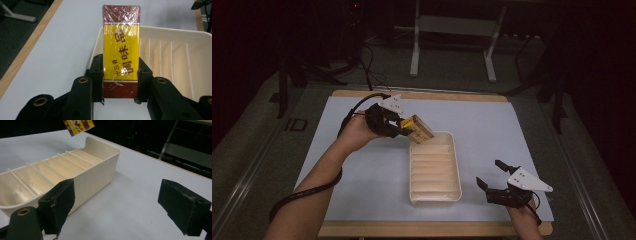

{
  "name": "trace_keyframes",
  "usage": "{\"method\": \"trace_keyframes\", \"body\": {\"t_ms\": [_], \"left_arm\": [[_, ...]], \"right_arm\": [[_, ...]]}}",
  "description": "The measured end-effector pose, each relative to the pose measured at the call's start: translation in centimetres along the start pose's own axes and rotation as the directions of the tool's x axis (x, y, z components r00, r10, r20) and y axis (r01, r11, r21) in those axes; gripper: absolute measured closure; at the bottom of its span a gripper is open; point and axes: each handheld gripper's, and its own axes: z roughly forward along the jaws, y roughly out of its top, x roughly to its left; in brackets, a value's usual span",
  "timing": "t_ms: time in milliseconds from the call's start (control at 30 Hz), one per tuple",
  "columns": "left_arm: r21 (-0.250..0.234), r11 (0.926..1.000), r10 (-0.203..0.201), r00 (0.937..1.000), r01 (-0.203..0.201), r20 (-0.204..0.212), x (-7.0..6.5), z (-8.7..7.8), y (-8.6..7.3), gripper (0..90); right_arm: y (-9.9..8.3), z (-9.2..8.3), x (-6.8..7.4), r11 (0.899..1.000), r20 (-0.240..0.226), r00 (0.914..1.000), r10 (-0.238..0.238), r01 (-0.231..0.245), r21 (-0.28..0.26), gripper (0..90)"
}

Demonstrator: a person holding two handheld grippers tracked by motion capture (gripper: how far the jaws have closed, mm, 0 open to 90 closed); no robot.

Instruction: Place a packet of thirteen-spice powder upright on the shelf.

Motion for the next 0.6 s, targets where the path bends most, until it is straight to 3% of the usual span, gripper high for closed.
{"method": "trace_keyframes", "body": {"t_ms": [67, 300, 433, 600], "left_arm": [[-0.004, 0.9999, 0.014, 0.9997, -0.014, -0.020, 0.1, 0.3, 0.3, 67.7], [0.000, 0.9985, 0.055, 0.9982, -0.055, 0.023, 0.8, 1.5, 1.0, 67.8], [0.010, 0.9951, 0.098, 0.9949, -0.098, 0.026, 1.0, 2.2, 1.4, 67.7], [0.025, 0.9948, 0.097, 0.9937, -0.099, 0.055, 1.5, 3.2, 1.4, 67.7]], "right_arm": [[0.0, 0.0, 0.0, 1.000, -0.002, 1.0000, 0.000, 0.000, 0.000, 14.2], [0.0, 0.0, 0.0, 1.000, -0.009, 1.0000, -0.002, 0.002, 0.001, 14.2], [-0.1, 0.0, -0.1, 1.000, -0.011, 0.9999, 0.000, 0.000, 0.006, 14.2], [-0.1, 0.0, -0.1, 1.000, -0.015, 0.9999, -0.003, 0.003, 0.008, 14.3]]}}
